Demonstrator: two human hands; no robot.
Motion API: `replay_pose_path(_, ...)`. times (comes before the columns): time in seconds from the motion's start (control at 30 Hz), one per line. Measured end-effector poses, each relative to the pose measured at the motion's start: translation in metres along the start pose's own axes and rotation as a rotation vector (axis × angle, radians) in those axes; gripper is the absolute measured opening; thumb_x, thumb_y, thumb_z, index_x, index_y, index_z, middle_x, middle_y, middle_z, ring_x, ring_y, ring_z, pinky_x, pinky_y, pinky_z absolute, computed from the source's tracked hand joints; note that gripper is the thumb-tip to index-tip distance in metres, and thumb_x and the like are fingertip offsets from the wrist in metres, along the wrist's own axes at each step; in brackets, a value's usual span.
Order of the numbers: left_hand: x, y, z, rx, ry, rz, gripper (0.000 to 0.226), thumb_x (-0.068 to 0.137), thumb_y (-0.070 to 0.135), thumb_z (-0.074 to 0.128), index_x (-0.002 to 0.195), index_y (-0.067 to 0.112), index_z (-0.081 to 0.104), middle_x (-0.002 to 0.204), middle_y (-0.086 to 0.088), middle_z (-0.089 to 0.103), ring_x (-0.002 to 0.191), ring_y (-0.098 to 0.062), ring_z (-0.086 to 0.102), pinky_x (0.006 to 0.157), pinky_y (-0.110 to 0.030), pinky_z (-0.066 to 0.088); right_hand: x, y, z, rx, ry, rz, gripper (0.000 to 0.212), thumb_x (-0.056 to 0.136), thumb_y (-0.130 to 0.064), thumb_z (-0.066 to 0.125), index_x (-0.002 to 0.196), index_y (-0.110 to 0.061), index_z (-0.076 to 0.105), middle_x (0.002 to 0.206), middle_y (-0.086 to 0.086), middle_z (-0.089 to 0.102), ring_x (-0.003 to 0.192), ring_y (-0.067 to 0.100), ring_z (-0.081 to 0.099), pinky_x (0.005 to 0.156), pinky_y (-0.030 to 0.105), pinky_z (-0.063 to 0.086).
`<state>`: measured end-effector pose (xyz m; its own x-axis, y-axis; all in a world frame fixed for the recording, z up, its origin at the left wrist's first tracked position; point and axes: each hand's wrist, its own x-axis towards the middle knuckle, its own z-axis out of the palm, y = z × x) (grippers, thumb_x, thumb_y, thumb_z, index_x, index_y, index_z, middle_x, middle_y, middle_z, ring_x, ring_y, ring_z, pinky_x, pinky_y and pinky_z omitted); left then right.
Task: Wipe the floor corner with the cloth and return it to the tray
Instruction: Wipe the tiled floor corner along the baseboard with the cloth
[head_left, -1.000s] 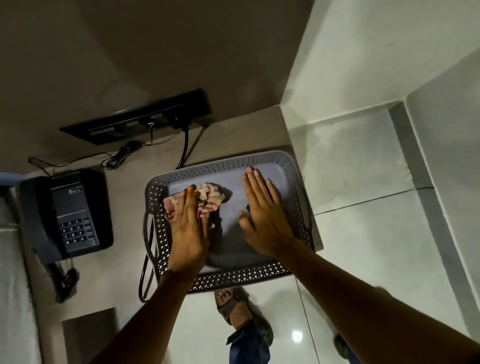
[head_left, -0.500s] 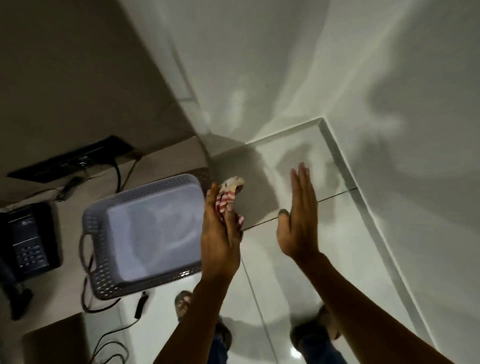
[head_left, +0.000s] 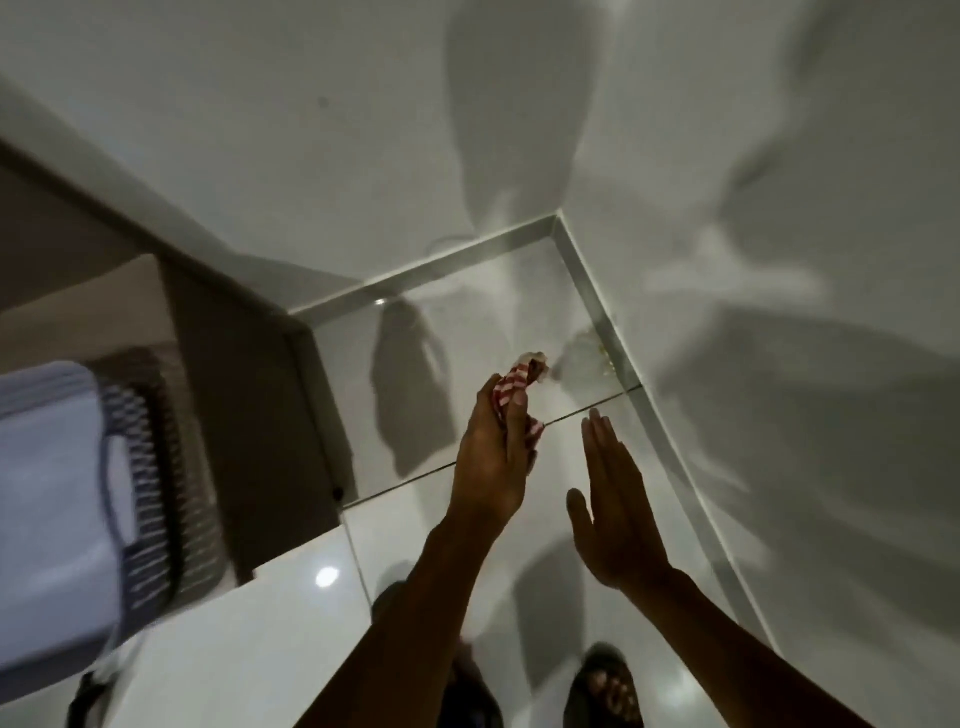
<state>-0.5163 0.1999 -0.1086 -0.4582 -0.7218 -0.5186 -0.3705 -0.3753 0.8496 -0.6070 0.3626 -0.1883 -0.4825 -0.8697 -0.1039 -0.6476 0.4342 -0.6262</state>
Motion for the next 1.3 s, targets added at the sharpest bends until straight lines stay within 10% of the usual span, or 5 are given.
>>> replay_pose_path(0.27,0.155,-0.119,0.091,0.219,-0.040,0.153,0.026,0.110,0.053,0.041,0.126,0.037,0.052,0.094,0.010,0.072,0.081,-0.002,0.074,0.070,-0.028,0.060,0.043,0.167,0.120,-0.101,0.146,0.037,0.079,0.114,-0.039,0.051,0.174,0.002,0.021,0.185,0.020,0.018,0.174,0.033,0.017,0.138,0.061,0.024)
replay_pose_path(0.37,0.204,-0.148,0.129,0.347,-0.019,0.240,0.049,0.111,0.052,0.037,0.153,0.026,0.042,0.136,-0.007,0.069,0.116,-0.020,0.073,0.098,-0.046,0.063,0.057,0.211,0.152,-0.275,0.120,0.123,0.086,0.114,-0.053,0.049,0.175,0.000,0.019,0.185,0.020,0.014,0.174,0.034,0.015,0.138,0.060,0.024)
replay_pose_path(0.53,0.257,-0.193,0.172,0.811,-0.017,0.471,0.062,0.114,0.035,0.036,0.168,0.008,0.021,0.177,-0.014,0.022,0.165,-0.031,0.018,0.135,-0.053,0.012,0.061,0.243,0.183,-0.468,0.125,0.155,0.095,0.110,-0.071,0.039,0.177,-0.008,0.017,0.186,0.015,0.018,0.173,0.030,0.018,0.141,0.054,0.015)
replay_pose_path(0.73,0.260,-0.225,0.169,0.944,-0.031,0.799,0.055,0.109,0.028,0.052,0.161,0.012,0.043,0.172,-0.008,0.036,0.163,-0.027,0.027,0.132,-0.058,0.020,0.061,0.244,0.183,-0.419,0.226,0.172,0.089,0.112,-0.065,0.027,0.175,-0.003,0.024,0.184,0.016,0.023,0.171,0.031,0.026,0.137,0.055,0.026)
replay_pose_path(1.3,0.266,-0.227,0.153,1.233,-0.173,0.822,0.052,0.105,0.029,0.053,0.157,0.027,0.050,0.174,-0.001,0.032,0.165,-0.027,0.023,0.132,-0.058,0.016,0.062,0.235,0.177,-0.377,0.225,0.278,0.098,0.105,-0.063,0.048,0.175,-0.002,0.016,0.185,0.019,0.014,0.173,0.032,0.016,0.138,0.056,0.025)
